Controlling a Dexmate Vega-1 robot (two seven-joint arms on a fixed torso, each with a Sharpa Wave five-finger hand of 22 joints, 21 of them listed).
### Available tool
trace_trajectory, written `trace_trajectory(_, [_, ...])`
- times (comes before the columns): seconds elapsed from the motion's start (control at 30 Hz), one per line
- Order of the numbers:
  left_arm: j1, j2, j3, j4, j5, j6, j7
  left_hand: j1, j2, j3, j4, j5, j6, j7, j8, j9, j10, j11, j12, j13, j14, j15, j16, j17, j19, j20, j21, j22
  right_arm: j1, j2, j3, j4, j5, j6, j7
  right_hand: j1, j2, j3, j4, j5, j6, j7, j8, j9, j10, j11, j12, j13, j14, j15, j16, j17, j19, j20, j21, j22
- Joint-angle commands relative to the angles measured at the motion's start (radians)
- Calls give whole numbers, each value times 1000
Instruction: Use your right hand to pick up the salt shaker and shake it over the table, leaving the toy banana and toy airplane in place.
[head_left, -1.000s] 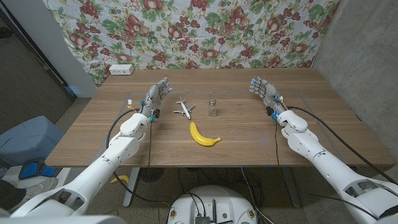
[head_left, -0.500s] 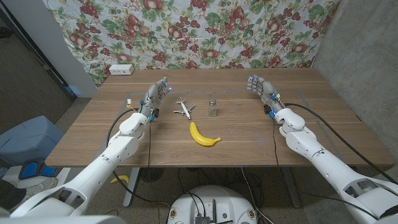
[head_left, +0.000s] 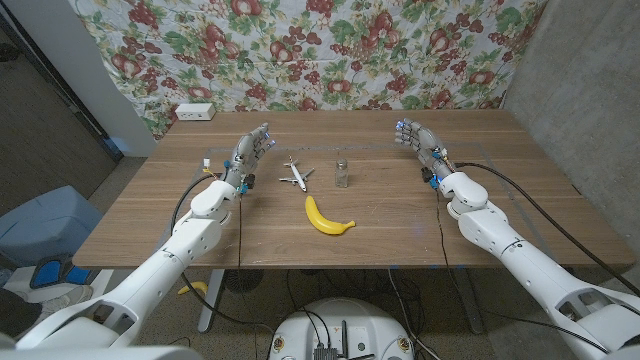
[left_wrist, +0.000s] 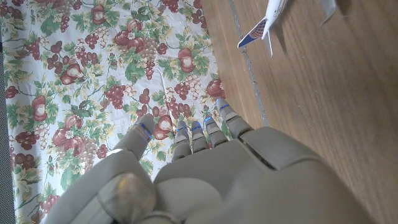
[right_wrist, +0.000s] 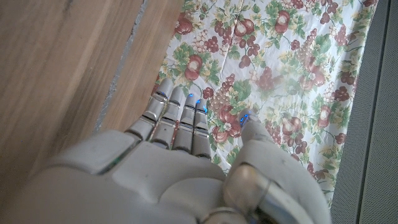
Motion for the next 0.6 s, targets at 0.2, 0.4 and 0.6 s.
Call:
trace_trajectory(0.2, [21,10,-8,-22,-5,-10,0,11,24,-3,-7,7,12,3,5,4,10,-4,6,1,9,-2,8,1,5,2,6,2,-48,-55,-15,-130,-100,-59,-103,8,6,2,-7,8,16,0,5,4,7,0,4,2,8,-1,7,1,11,6,-5,6])
trace_trajectory(0.4, [25,13,-12,-21,-10,-14,-7,11,24,-4,-9,8,14,3,5,5,10,-4,6,1,10,-1,8,1,6,3,6,2,-59,-67,-23,-169,-142,-85,-140,9,5,2,-8,9,19,0,6,5,8,-3,5,1,10,-1,9,1,12,7,-8,6])
trace_trajectory(0.6, [26,14,-15,-16,-13,-19,-14,11,24,-5,-10,8,15,2,5,5,11,-3,6,1,10,-1,8,1,7,5,6,2,-64,-76,-32,-201,-178,-112,-169,12,6,2,-10,11,23,-3,6,5,11,-3,6,0,12,-6,12,0,14,8,-11,6])
